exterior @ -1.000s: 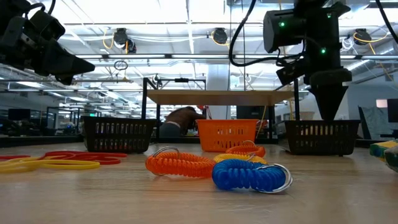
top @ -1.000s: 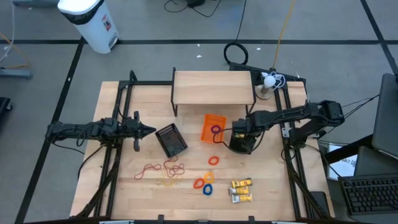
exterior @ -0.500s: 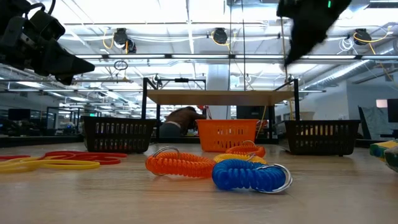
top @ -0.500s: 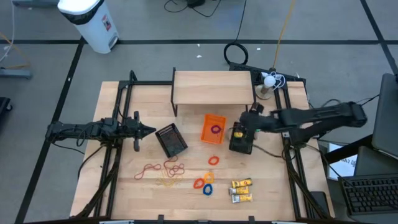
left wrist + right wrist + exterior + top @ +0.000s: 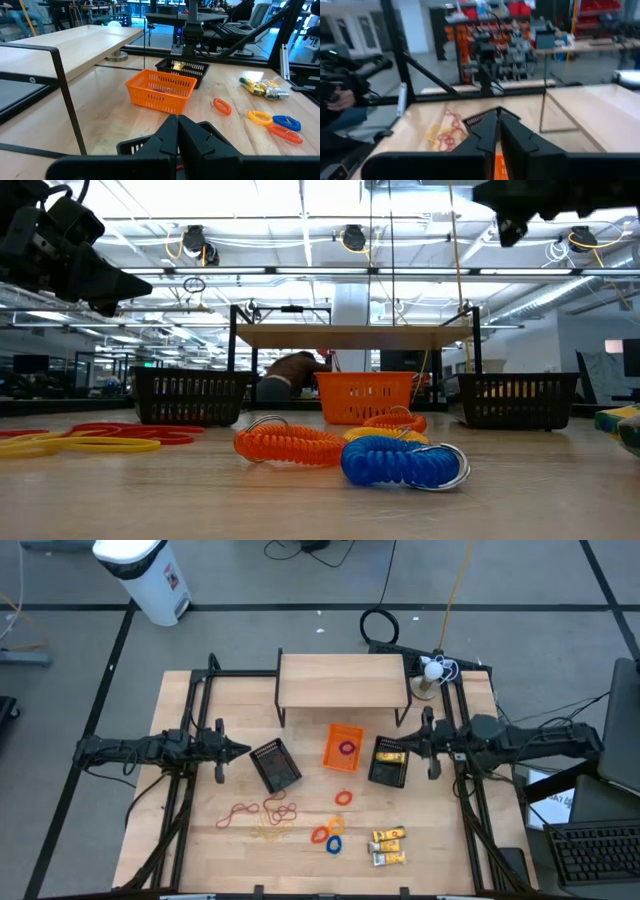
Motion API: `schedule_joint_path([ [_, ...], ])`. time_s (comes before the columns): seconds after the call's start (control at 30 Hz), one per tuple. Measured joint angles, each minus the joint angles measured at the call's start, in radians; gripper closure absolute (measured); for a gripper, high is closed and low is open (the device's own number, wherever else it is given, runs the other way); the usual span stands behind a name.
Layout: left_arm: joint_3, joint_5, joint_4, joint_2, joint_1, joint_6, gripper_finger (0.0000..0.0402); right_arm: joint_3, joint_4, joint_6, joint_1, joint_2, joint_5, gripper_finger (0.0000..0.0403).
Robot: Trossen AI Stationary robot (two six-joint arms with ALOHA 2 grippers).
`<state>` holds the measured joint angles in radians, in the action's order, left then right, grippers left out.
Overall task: Pick & Place Office Desk Supplies
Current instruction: Put the red rubber band into the left black bin
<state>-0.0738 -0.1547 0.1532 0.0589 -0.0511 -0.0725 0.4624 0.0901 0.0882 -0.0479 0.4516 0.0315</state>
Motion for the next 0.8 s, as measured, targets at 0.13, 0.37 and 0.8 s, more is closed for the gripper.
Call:
schedule_joint_path([
  [0.13,0.0,-0.001,0.0,0.0,0.0,0.008,0.0392,-0.103,0.132,-0.024,0.009,-0.09,-0.075,0.0399],
  [0.37,0.0,-0.001,0.0,0.0,0.0,0.007,0.0392,-0.269,0.299,-0.078,0.01,-0.191,-0.088,0.0401],
  [0.8,0.0,-0.001,0.0,0.0,0.0,0.011,0.0392,-0.404,0.387,-0.096,0.01,-0.248,-0.081,0.0402],
])
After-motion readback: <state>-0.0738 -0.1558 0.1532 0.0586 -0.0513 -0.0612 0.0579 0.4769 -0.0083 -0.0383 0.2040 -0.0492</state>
